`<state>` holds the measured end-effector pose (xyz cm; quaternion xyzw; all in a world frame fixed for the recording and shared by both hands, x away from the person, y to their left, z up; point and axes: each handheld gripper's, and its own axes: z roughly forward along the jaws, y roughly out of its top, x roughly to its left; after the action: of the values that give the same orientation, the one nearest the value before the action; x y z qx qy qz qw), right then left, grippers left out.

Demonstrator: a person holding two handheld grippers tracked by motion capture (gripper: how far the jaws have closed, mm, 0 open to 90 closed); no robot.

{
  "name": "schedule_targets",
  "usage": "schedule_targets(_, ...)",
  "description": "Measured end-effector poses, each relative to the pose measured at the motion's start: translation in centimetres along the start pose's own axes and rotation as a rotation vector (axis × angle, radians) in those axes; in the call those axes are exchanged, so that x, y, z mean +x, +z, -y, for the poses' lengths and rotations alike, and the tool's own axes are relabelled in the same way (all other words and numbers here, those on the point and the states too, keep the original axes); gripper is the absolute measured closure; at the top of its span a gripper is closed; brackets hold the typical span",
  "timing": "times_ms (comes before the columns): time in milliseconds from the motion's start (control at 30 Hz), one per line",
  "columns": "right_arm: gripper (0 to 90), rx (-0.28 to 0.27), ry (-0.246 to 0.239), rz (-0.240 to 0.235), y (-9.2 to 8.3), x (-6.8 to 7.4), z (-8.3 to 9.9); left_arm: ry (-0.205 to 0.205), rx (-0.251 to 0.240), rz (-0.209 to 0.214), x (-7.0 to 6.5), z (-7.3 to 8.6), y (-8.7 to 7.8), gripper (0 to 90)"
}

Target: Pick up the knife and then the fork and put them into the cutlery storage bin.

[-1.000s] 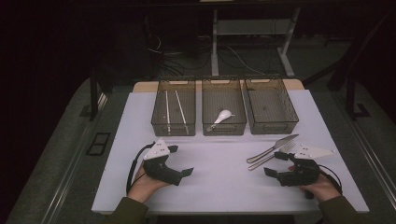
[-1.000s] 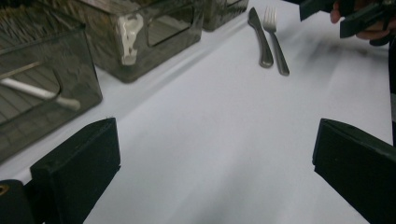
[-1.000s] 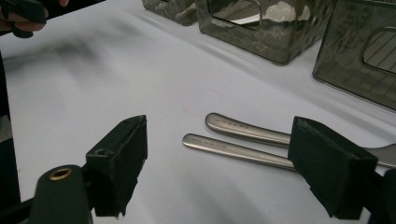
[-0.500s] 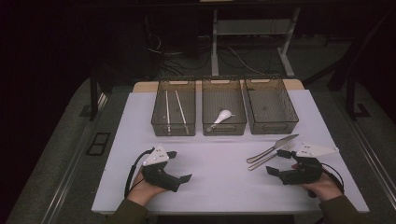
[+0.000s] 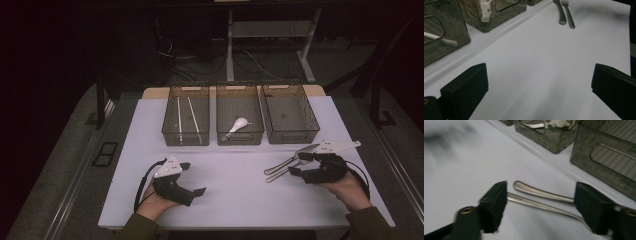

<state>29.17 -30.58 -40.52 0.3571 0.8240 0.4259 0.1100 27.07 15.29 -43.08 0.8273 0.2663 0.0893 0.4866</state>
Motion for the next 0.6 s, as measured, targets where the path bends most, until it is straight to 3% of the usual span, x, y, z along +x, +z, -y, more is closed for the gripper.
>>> schedule_targets(433,64.3,0.059,0.088,0.111,0.8,-4.5,-0.8,-0.003,0.002,0.002,0.1,-0.1,0.1,0.5)
schedule_targets(600,78.0,0.105,0.089,0.160,1.3,-5.9,-0.6,-0.003,0.005,0.003,0.1,0.0,0.1,0.5)
